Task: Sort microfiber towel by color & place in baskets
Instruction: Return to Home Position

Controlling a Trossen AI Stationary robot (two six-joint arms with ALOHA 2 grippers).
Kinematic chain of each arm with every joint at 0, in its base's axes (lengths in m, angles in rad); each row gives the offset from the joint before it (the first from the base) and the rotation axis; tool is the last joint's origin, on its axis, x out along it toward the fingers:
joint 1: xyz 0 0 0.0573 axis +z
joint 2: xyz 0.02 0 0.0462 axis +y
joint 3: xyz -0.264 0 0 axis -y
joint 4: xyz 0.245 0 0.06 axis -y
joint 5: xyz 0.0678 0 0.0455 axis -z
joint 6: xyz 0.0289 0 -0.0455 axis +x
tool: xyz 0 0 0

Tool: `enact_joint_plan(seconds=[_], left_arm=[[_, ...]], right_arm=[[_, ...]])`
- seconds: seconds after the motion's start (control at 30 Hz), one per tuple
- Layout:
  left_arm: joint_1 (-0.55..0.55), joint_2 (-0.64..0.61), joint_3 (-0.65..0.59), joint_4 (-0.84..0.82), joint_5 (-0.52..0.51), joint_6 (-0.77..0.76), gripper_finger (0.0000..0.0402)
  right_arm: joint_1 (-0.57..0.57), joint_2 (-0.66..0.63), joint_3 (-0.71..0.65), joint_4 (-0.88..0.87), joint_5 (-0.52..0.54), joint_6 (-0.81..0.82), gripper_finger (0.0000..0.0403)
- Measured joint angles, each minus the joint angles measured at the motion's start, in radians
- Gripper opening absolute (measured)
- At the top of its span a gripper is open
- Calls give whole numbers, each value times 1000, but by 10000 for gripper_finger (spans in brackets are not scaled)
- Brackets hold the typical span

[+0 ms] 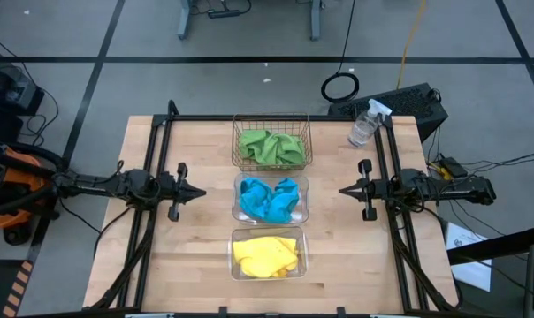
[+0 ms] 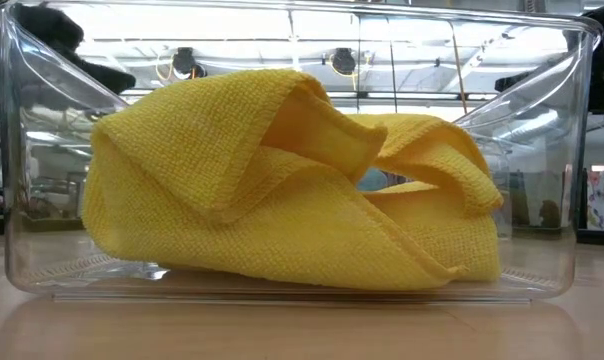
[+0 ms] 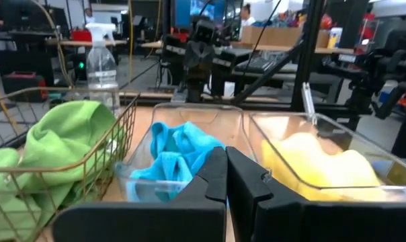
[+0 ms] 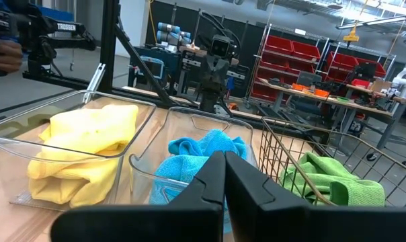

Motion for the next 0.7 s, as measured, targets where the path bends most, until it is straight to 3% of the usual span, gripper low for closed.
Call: enact_joint_plan(seconds=[0.53,0.7], left_arm=[[1,-31,0,-5,9,0,0],[1,-28,0,-6,10,6,18]], right_arm=[[0,0,0,0,0,0,0],[0,0,0,0,0,0,0]])
